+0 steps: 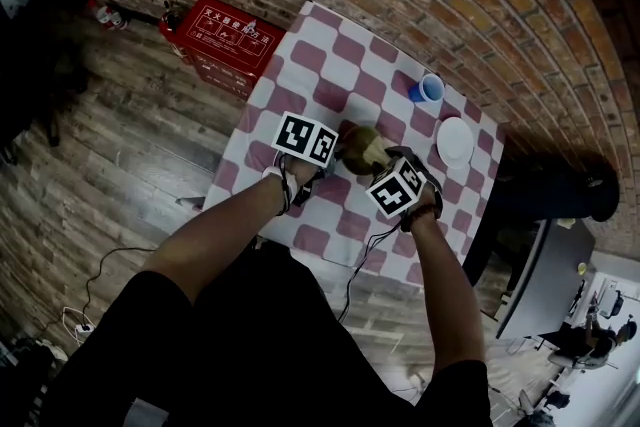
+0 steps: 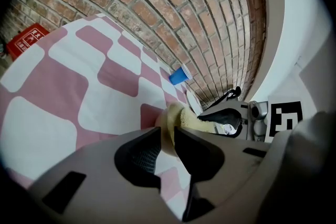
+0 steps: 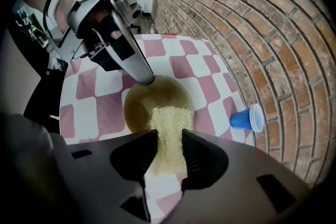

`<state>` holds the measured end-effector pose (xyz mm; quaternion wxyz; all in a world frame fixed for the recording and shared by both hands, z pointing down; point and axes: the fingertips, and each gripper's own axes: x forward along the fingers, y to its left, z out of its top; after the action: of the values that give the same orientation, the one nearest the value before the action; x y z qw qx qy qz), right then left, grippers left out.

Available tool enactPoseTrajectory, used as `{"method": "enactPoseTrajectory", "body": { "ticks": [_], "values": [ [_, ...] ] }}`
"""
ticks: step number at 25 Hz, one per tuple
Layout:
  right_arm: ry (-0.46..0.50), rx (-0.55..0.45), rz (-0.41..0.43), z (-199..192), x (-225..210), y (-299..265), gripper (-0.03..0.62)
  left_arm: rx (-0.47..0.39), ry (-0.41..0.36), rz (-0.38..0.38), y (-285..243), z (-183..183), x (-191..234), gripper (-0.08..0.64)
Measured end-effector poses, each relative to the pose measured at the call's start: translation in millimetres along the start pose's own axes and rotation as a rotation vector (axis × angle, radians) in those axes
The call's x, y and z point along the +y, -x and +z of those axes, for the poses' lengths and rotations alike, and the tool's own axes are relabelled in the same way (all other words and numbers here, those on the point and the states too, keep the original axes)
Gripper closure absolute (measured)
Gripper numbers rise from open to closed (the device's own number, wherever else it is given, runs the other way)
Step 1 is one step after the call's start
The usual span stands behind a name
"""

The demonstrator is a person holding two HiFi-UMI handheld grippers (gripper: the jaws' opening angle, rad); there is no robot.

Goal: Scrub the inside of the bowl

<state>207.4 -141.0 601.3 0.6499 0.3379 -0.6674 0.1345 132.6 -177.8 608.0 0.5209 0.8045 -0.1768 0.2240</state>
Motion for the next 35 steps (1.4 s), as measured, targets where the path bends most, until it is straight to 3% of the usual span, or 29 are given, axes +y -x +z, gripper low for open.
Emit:
{"method": "enactPoseTrajectory", "body": {
  "ticks": [6, 14, 19, 23, 28, 32, 35],
  "values": [
    [-0.001, -0.042, 0.027, 5.3, 20.7, 4.5, 0.437, 0.044, -0.048, 0.045, -11.0, -4.5, -1.5, 0.471],
    [-0.086, -0.095, 0.017, 11.5, 11.1, 8.8, 0.437, 0.097, -0.106, 0.112, -26.1, 1.9, 1.7, 0.471],
    [-0.098, -0.118, 0.025, 0.2, 20.0, 14.6, 0.437, 0.110, -0.086, 0.127, -30.4, 1.7, 3.0, 0.474],
    [-0.104, -0.125, 0.009, -1.5, 16.7, 19.1, 0.437, 0.129, -0.164, 0.186, -29.6, 2.3, 3.0, 0.512],
    [0.090, -0.026, -0.065, 4.1, 13.3, 9.5, 0.437, 0.136, -0.283, 0.248, -27.0, -2.1, -7.0, 0.518],
    [0.314, 0.114, -0.100, 4.7, 20.3, -4.1, 0.437, 0.138, -0.213, 0.252, -27.6, -6.8, -5.5, 0.518],
    [0.416, 0.185, -0.061, 3.6, 32.1, -11.3, 0.437, 0.137, -0.156, 0.227, -30.4, -8.2, -2.8, 0.518]
  ]
}}
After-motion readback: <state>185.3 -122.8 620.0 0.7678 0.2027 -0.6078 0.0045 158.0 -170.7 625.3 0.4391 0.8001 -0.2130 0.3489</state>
